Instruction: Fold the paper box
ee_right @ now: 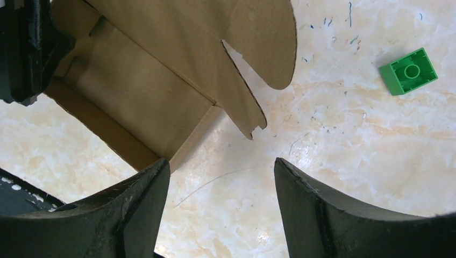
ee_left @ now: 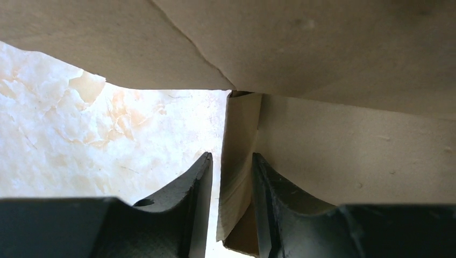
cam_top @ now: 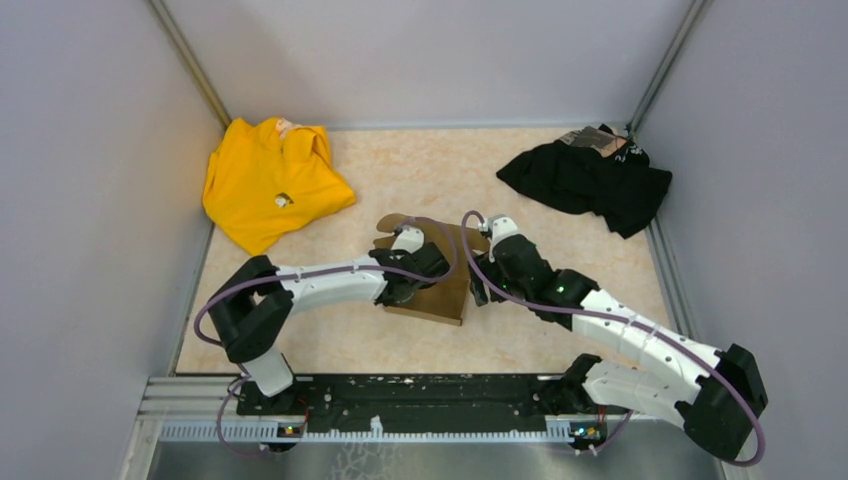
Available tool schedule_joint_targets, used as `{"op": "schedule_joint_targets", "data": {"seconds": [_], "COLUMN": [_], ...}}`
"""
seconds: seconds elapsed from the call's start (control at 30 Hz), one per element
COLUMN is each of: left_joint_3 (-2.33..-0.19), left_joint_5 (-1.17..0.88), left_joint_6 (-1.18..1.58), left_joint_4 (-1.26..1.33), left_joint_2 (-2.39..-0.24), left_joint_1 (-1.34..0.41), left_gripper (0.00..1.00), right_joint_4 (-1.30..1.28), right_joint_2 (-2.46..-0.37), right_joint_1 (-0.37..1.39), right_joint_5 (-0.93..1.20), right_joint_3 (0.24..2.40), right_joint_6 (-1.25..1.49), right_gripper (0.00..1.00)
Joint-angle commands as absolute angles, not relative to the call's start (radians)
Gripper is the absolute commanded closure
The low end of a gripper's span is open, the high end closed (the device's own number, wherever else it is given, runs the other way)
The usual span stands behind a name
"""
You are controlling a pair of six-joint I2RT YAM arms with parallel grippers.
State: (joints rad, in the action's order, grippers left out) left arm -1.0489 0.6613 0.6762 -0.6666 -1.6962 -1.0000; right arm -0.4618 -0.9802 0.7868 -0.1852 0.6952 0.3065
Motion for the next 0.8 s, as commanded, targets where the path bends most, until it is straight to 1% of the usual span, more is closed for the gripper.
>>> {"op": "schedule_joint_targets", "data": {"seconds": [0.0, 0.1, 0.2, 0.27, 0.6, 0.7, 0.77], "left_joint_3": [-1.081, -1.081, -1.075, -1.072, -1.101, -1.117, -1.12], "left_joint_5": [0.687, 0.703, 0.713, 0.717, 0.789, 0.828, 0.845], "left_joint_6": [0.701, 0.714, 0.725, 0.734, 0.817, 0.865, 0.899], "left_joint_4": [-0.662, -0.668, -0.672, -0.677, -0.803, -0.87, -0.908], "left_joint_2": [-1.73, -1.741, -1.743, -1.745, -1.767, -1.784, -1.79], "left_joint_1": [-1.005, -1.005, -1.005, -1.005, -1.042, -1.065, -1.078], "left_gripper": [0.63, 0.73, 0.9, 0.95, 0.98, 0.98, 0.95], "right_joint_4": [-0.448, -0.449, -0.458, -0.466, -0.502, -0.519, -0.536], "right_joint_2": [-0.946, -0.941, -0.935, -0.93, -0.903, -0.901, -0.898], "right_joint_1": [0.777, 0.777, 0.778, 0.777, 0.776, 0.778, 0.778], "right_joint_5": [-0.17, -0.16, -0.158, -0.155, -0.144, -0.149, -0.157], "right_joint_3": [0.707, 0.709, 0.719, 0.726, 0.758, 0.778, 0.798], "right_joint_6": [0.293, 0.294, 0.288, 0.283, 0.269, 0.255, 0.24], "right_gripper": [0.3, 0.31, 0.31, 0.31, 0.31, 0.31, 0.31]}}
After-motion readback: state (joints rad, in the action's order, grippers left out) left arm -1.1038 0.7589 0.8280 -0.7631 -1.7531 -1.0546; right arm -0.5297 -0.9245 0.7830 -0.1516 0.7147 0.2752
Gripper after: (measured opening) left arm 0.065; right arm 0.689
